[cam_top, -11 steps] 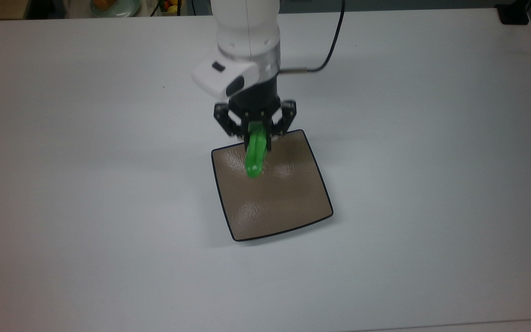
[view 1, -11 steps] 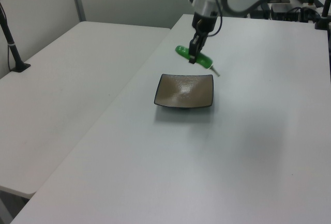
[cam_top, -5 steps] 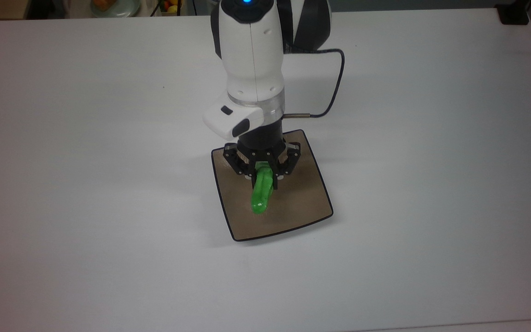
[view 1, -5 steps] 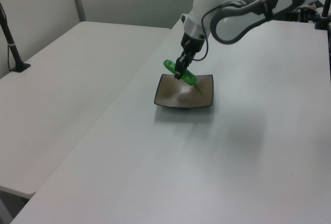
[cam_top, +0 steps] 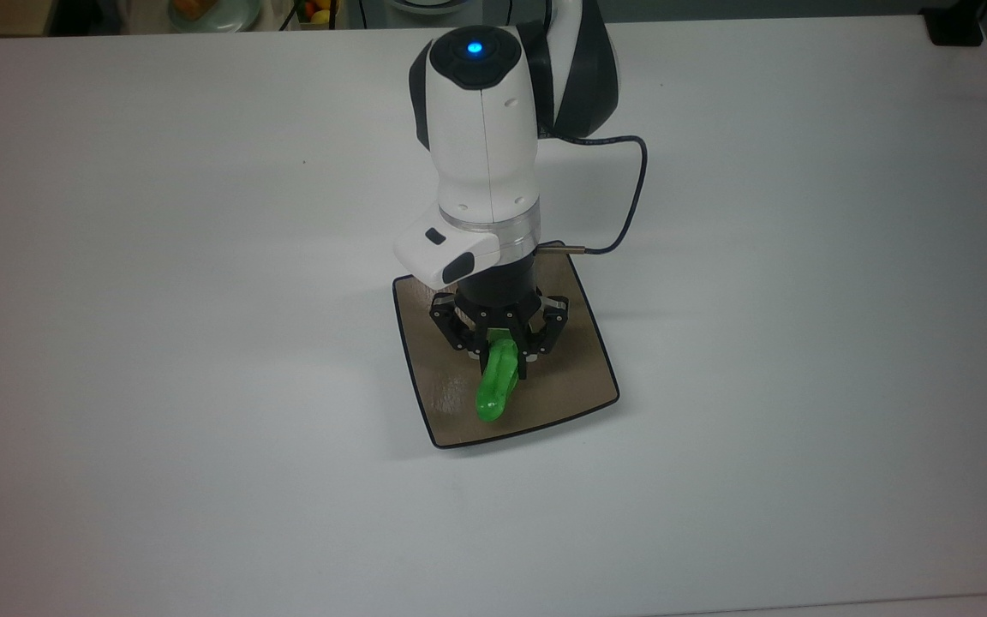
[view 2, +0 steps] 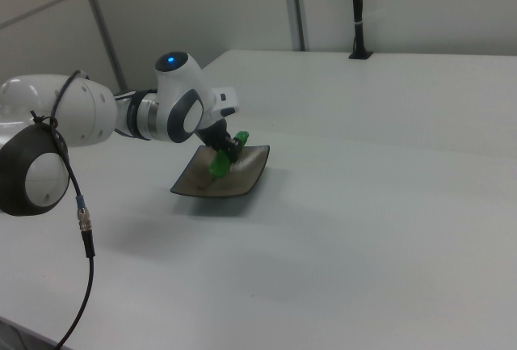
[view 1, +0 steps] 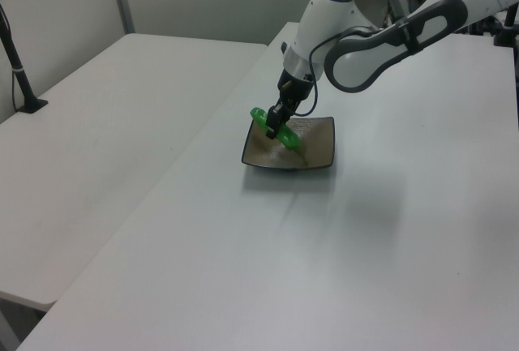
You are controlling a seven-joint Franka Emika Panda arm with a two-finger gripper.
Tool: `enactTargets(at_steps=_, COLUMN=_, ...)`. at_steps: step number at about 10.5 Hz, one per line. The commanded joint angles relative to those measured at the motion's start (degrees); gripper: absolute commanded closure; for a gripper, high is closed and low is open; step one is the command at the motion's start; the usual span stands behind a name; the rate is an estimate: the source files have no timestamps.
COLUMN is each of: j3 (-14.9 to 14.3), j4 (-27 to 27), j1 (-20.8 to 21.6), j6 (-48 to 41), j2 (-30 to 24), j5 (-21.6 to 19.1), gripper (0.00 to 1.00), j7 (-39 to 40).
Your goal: Chili peppers are placed on a ceramic plate
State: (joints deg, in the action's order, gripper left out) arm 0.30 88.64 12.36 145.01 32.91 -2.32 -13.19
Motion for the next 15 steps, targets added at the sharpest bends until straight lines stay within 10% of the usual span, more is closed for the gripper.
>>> enactTargets(at_steps=1, j3=-0.1, j4=-0.8, j1=0.4, j6=2.1, j2=0.7, j5=-2.4, gripper=0.44, j7=-1.0)
enactTargets(at_steps=3, j3=-0.1, j4=-0.7, j1=0.4, j6=2.3, j2=0.6, j5=-3.1, gripper=0.05, j7=-0.7)
enactTargets(at_steps=4, j3=-0.1, j4=-0.7, j1=0.4, j6=2.3, j2=0.4, j5=-3.1, gripper=0.0, j7=-0.8)
enactTargets(at_steps=8, j3=-0.4, j4=2.1, j1=0.5, j6=-1.8, j2=-7.2, j5=-3.0, gripper=0.0, j7=-0.8)
enactTargets(at_steps=15, j3=-1.6, j4=1.4, j1=0.3, j6=-43.0, j2=-26.2, j5=-2.6, gripper=0.0, j7=-0.9)
